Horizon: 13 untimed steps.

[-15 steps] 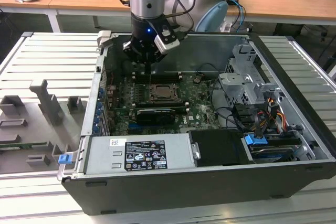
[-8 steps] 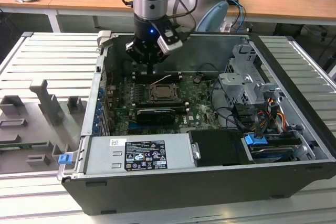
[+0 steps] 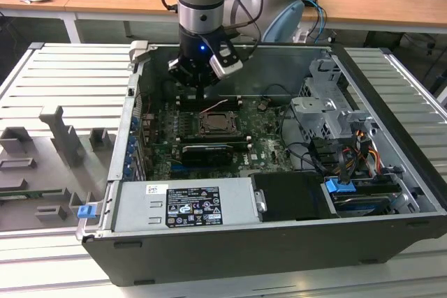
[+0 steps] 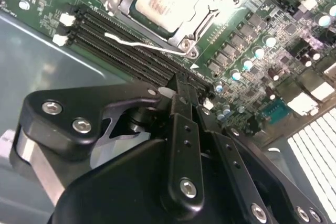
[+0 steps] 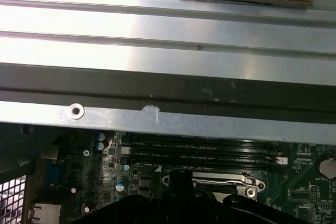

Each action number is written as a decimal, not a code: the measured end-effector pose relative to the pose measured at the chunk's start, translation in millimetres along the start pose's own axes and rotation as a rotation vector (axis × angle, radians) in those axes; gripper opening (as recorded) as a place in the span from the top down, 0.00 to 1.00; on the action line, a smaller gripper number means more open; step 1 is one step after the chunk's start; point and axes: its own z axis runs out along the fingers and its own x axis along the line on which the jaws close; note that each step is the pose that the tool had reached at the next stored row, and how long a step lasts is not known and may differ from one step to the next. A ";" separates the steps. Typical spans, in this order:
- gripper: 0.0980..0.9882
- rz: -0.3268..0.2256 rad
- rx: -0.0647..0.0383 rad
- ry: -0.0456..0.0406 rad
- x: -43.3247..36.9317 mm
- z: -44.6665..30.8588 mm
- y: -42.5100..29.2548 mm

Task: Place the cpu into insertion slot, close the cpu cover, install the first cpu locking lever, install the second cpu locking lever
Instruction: 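Install the first cpu locking lever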

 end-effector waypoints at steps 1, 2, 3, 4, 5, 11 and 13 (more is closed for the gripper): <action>0.99 0.000 0.000 0.0000 -0.2 1.5 -0.3; 0.99 0.000 -0.001 -0.0001 -0.5 2.4 -0.5; 0.99 0.000 -0.002 -0.0001 -1.3 3.8 -0.8; 0.99 0.000 -0.002 -0.0002 -1.3 5.5 -1.0; 0.99 0.000 -0.002 -0.0002 -1.3 8.0 -1.3; 0.99 0.000 -0.007 -0.0004 -1.2 15.6 -2.1; 0.99 0.000 -0.007 -0.0005 -1.2 16.7 -2.2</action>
